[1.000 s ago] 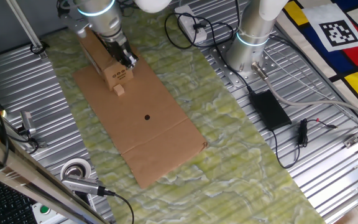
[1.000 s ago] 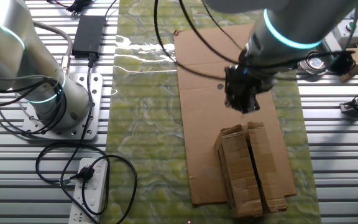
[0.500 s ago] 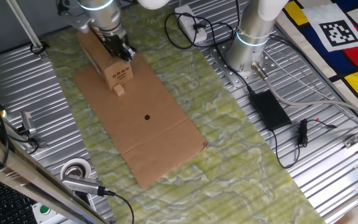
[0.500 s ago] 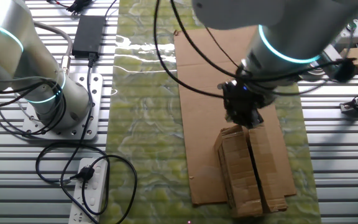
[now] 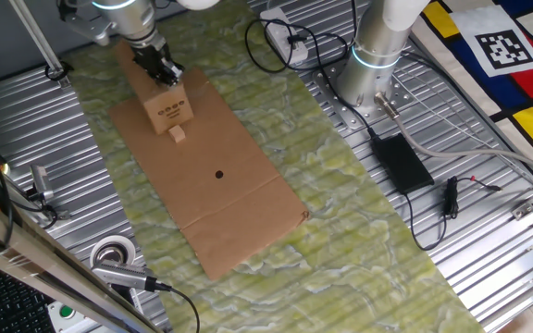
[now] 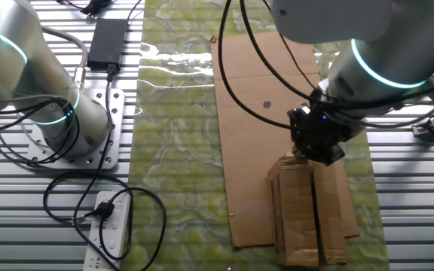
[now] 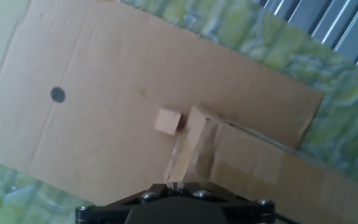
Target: Open a box
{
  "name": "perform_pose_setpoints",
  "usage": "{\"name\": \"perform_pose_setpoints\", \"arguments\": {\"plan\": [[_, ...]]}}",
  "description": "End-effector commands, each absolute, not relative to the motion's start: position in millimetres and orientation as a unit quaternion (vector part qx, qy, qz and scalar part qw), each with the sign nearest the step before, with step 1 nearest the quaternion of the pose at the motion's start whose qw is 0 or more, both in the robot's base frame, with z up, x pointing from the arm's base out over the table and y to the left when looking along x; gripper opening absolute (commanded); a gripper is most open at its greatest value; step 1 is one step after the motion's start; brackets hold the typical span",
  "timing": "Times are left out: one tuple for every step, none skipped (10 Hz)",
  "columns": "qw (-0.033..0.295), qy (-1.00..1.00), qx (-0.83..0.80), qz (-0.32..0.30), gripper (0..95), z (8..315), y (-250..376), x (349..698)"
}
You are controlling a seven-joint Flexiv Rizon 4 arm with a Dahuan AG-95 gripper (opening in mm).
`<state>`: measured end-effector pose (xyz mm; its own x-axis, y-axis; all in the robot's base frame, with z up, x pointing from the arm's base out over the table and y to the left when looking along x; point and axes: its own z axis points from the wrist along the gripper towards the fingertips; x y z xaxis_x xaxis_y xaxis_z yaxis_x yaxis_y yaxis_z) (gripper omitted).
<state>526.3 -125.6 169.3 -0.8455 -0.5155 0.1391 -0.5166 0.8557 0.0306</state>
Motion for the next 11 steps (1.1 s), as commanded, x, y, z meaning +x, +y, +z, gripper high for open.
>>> {"name": "perform_pose_setpoints", "arguments": {"plan": [[0.071, -0.960, 0.273, 0.004, 0.0, 172, -126, 529], [0.068, -0.960, 0.273, 0.002, 0.0, 173, -126, 530], [0.068, -0.960, 0.273, 0.003, 0.0, 173, -125, 532], [0.068, -0.959, 0.274, 0.004, 0.0, 174, -125, 534], [0.069, -0.958, 0.278, 0.006, 0.0, 173, -126, 537], [0.068, -0.957, 0.281, 0.006, 0.0, 172, -126, 538], [0.066, -0.956, 0.287, 0.008, 0.0, 170, -127, 540], [0.066, -0.954, 0.293, 0.013, 0.0, 169, -128, 541], [0.066, -0.952, 0.299, 0.015, 0.0, 169, -129, 542], [0.067, -0.948, 0.310, 0.019, 0.0, 169, -131, 544], [0.070, -0.940, 0.332, 0.025, 0.0, 171, -135, 548]]}}
